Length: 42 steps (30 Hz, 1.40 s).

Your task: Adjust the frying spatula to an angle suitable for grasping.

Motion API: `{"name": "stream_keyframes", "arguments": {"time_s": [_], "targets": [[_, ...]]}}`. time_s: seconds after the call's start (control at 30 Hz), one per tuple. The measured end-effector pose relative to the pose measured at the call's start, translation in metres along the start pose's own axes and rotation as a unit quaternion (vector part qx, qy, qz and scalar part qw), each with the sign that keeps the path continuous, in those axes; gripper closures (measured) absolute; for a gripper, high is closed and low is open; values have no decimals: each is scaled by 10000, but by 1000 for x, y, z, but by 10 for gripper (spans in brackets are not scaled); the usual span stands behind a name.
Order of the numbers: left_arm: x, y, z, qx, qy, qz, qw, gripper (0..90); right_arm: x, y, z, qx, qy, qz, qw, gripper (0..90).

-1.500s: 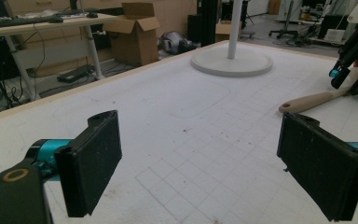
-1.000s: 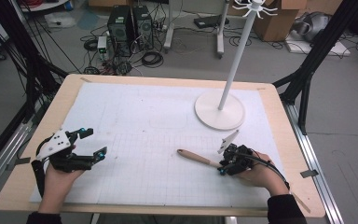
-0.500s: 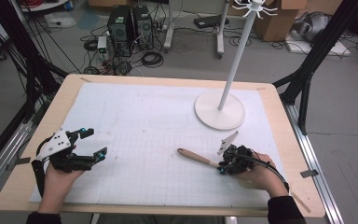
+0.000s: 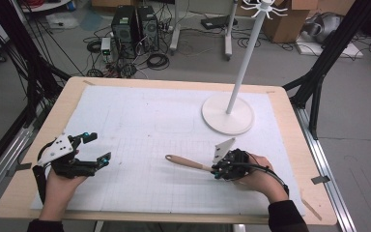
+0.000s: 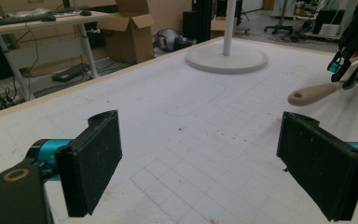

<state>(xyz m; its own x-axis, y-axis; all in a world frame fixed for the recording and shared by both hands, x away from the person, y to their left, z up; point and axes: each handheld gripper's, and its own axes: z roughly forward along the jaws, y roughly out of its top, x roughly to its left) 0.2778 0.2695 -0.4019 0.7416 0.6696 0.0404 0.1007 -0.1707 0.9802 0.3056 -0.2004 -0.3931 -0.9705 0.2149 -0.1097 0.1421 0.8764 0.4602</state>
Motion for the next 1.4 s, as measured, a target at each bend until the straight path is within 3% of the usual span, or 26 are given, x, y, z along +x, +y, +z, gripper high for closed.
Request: {"name": "stream_keyframes", "arguments": {"time_s": [0.13,0.4,0.7,0.9,0.93,1.03,1.13,1.17,1.2,1.23,1.27,1.3,1.33,1.37,1.4], "targets": [[1,0,-1,-7,7,-4,10000,142,5,26,13,-42,80,-407,9991,782],[2,0,-2,-20,0,-7,10000,142,13,61,39,2,322,-815,9961,781],[1,-1,0,-1,-44,-5,10000,142,19,76,59,311,455,-840,9949,779],[0,0,0,3,-38,-10,10000,142,18,75,59,265,487,-783,9954,754],[0,0,1,-2,-48,-21,10000,142,17,74,58,223,480,-734,9959,657],[0,-1,1,13,-53,-10,10000,142,17,71,57,181,470,-673,9965,617],[0,-1,1,29,-66,-9,10000,142,14,63,44,-225,340,-448,9982,504],[0,-1,1,29,-66,-9,10000,142,14,63,44,-225,340,-448,9982,504],[0,-1,1,23,-71,-9,10000,142,12,55,31,-675,276,-293,9969,463],[0,-1,1,27,-77,-7,10000,142,12,55,31,-675,276,-293,9969,463],[1,-1,1,21,-83,-6,10000,142,9,44,16,-1111,171,-106,9936,417],[1,-2,0,19,-83,-24,10000,142,8,37,8,-1350,95,12,9908,399],[1,-2,0,29,-80,-20,10000,142,6,31,-1,-1521,40,137,9883,387],[1,-2,0,29,-80,-20,10000,142,6,31,-1,-1521,40,137,9883,387],[1,-2,1,36,-81,-23,10000,142,6,14,-17,-2069,-162,406,9774,380]]}}
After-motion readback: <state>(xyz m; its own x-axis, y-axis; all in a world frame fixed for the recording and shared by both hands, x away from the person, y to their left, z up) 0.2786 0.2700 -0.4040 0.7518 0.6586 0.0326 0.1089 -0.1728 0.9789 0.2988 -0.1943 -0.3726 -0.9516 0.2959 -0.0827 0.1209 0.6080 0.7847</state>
